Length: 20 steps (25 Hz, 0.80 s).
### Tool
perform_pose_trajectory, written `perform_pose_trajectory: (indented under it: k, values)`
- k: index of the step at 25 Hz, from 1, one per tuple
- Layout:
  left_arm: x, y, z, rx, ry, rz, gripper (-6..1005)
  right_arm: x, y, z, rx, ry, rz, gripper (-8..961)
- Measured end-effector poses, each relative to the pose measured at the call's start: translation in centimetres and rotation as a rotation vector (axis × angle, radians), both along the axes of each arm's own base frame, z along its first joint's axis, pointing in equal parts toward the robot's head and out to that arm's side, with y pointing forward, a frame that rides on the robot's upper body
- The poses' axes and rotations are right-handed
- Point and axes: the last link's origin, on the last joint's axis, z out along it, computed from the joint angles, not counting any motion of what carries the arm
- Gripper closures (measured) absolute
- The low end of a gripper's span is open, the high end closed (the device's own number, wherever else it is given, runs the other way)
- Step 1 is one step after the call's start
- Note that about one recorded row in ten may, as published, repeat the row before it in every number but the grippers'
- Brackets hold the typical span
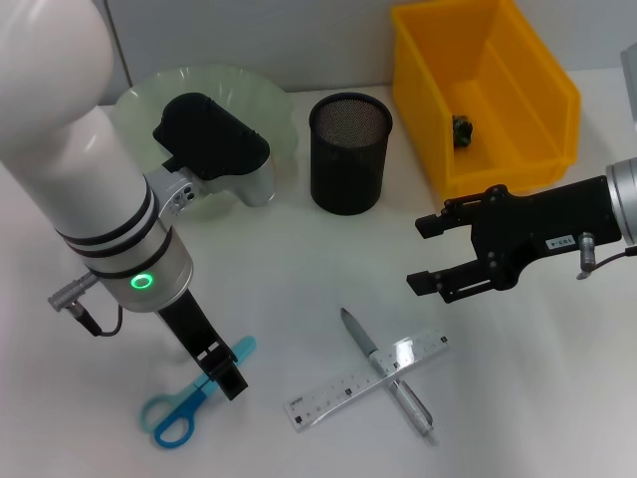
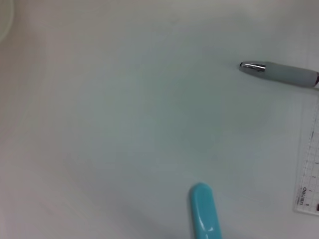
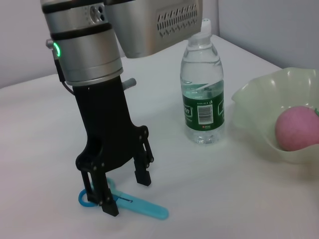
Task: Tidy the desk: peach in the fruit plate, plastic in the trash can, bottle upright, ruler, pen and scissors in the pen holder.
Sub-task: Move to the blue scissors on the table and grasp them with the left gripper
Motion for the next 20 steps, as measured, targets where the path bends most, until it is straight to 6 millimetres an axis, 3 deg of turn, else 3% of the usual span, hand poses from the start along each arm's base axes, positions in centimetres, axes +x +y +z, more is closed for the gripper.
perform_pose_trajectory:
  k: [20]
  values:
    - [-0.20, -0.16, -0.46, -0.016, 0.021, -0.033, 274, 0.00, 0.08, 0.13, 0.007, 0.006, -0.004, 173]
